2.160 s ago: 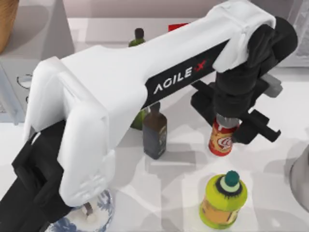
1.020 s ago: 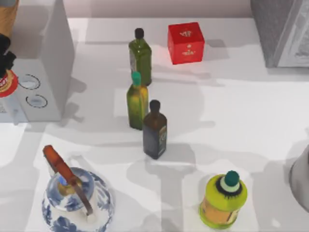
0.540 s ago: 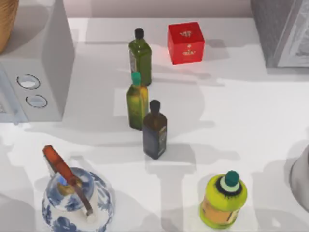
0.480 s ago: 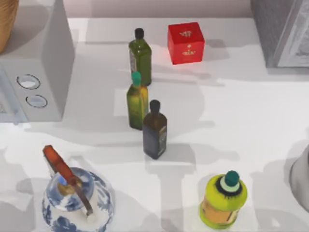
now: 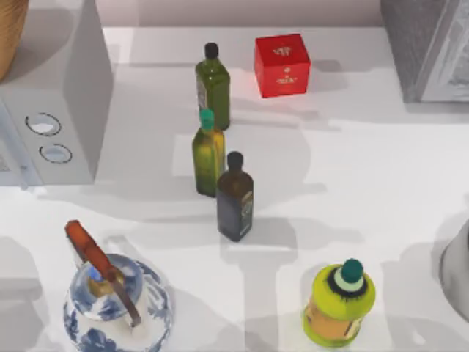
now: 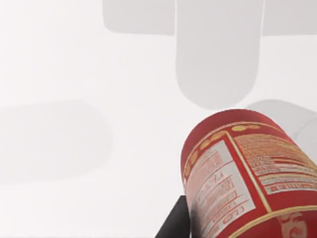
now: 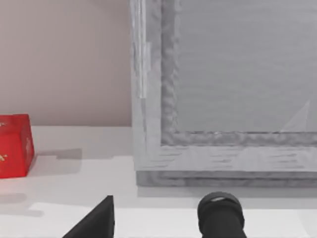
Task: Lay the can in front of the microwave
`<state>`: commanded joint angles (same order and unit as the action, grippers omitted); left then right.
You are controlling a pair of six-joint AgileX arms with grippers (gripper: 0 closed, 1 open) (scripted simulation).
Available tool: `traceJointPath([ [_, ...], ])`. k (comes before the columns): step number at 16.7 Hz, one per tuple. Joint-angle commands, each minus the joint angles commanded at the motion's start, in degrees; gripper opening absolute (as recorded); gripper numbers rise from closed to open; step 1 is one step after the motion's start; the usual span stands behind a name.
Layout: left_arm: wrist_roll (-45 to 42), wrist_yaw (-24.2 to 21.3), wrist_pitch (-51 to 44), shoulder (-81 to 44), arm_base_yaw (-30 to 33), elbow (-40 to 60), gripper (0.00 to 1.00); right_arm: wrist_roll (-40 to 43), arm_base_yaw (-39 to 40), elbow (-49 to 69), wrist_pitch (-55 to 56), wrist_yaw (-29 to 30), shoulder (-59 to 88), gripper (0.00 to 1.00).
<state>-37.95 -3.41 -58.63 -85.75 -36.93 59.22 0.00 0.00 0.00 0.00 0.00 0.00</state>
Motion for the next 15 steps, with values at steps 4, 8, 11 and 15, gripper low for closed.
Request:
traceJointPath([
  [4,-0.03,0.07,0.39,-0.02,0.17,-0.29,0.00,0.00,0.00,0.00,0.00,0.00,0.00,1.00],
  [8,0.03,0.01,1.74,-0.46,0.06,-1.23,0.00,0.00,0.00,0.00,0.00,0.00,0.00,1.00],
  [11,0.03,0.00,1.90,-0.54,0.04,-1.36,0.00,0.00,0.00,0.00,0.00,0.00,0.00,1.00],
  [15,0.03,0.00,1.90,-0.54,0.04,-1.36,0.23,0.00,0.00,0.00,0.00,0.00,0.00,1.00],
])
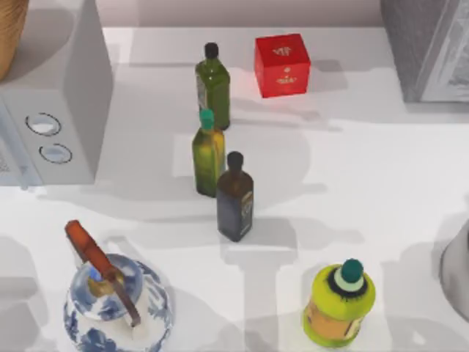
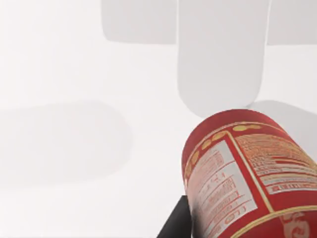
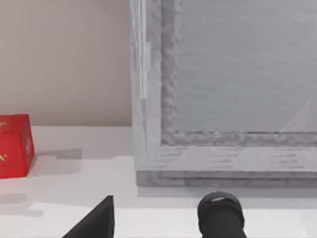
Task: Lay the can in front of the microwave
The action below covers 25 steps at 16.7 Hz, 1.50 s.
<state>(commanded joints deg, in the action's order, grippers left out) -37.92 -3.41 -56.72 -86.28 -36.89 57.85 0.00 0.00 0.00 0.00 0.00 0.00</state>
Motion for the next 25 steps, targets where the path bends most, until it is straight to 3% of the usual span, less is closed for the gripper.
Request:
traceJointPath([
  [10,0.00,0.00,0.00,0.00,0.00,0.00,0.98,0.00,0.00,0.00,0.00,0.00,0.00,1.00],
  [20,-0.04,0.00,-0.19,0.02,-0.01,0.23,1.00,0.00,0.00,0.00,0.00,0.00,0.00,1.00],
  [25,0.02,-0.03,-7.46,0.84,-0.04,5.90,1.00,0.00,0.00,0.00,0.00,0.00,0.00,1.00],
])
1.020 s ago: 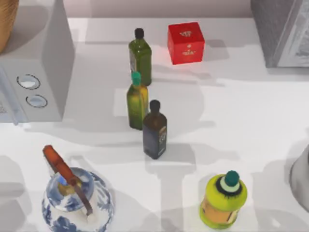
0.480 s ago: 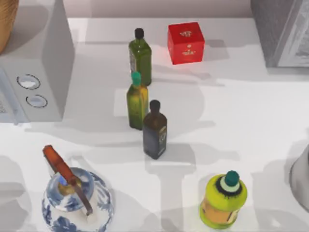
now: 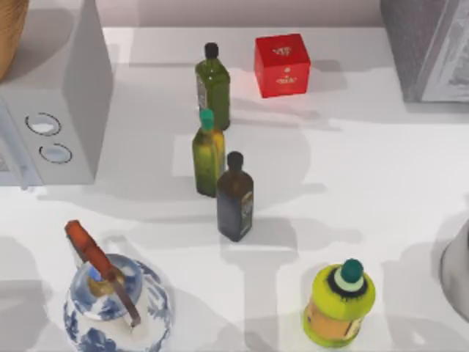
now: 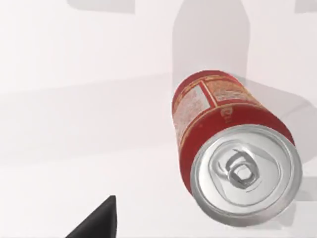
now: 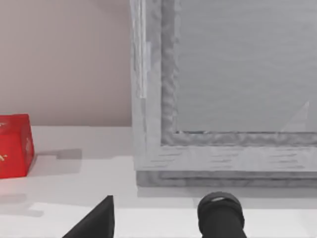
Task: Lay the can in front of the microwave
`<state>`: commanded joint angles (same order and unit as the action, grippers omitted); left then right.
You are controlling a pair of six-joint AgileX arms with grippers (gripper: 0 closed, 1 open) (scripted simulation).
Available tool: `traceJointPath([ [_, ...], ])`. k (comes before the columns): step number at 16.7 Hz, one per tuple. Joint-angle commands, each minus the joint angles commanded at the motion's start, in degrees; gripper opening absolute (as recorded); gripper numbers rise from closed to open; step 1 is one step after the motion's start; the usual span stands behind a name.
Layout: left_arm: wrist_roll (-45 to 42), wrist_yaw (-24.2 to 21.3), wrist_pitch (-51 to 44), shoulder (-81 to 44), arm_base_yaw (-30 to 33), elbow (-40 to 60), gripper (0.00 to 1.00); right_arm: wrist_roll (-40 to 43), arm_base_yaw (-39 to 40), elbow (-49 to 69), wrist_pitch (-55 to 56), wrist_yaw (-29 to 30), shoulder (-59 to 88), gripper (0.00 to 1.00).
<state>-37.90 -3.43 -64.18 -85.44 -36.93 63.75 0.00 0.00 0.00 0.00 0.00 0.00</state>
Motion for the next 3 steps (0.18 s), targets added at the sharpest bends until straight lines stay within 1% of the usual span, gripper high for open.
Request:
traceJointPath([
  [3,0.12,0.04,-1.88,0.75,0.17,1.89,1.00,0.00,0.00,0.00,0.00,0.00,0.00,1.00],
])
